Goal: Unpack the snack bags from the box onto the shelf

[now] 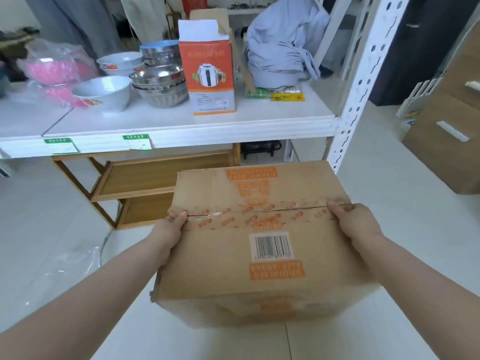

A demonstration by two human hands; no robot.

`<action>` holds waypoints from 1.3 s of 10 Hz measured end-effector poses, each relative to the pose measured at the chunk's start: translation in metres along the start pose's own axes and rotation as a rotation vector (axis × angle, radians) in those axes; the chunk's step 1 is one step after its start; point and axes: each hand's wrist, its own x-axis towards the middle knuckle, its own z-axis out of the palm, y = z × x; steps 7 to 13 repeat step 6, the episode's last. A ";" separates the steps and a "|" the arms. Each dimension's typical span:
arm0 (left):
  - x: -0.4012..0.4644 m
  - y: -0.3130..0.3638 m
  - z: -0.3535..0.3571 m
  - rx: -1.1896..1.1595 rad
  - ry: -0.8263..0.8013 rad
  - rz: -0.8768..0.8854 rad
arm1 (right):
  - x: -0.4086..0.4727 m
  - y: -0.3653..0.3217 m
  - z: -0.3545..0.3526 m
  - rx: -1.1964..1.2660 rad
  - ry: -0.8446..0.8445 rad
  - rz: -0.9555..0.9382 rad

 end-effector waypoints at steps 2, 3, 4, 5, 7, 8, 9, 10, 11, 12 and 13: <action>-0.013 0.002 -0.001 -0.112 -0.023 -0.048 | -0.004 -0.001 -0.011 0.013 -0.015 -0.102; -0.015 -0.001 0.003 -0.146 0.017 -0.033 | -0.004 0.000 -0.010 0.011 -0.020 -0.123; -0.015 -0.002 0.003 -0.142 0.024 -0.040 | -0.003 0.003 -0.008 -0.038 -0.012 -0.125; -0.021 -0.001 -0.004 -0.124 0.129 0.021 | -0.016 -0.002 -0.010 0.002 0.059 -0.160; -0.036 0.007 -0.020 -0.119 0.222 0.360 | -0.047 -0.015 -0.021 0.357 0.212 -0.453; -0.036 0.007 -0.020 -0.119 0.222 0.360 | -0.047 -0.015 -0.021 0.357 0.212 -0.453; -0.036 0.007 -0.020 -0.119 0.222 0.360 | -0.047 -0.015 -0.021 0.357 0.212 -0.453; -0.036 0.007 -0.020 -0.119 0.222 0.360 | -0.047 -0.015 -0.021 0.357 0.212 -0.453; -0.036 0.007 -0.020 -0.119 0.222 0.360 | -0.047 -0.015 -0.021 0.357 0.212 -0.453; -0.036 0.007 -0.020 -0.119 0.222 0.360 | -0.047 -0.015 -0.021 0.357 0.212 -0.453; -0.036 0.007 -0.020 -0.119 0.222 0.360 | -0.047 -0.015 -0.021 0.357 0.212 -0.453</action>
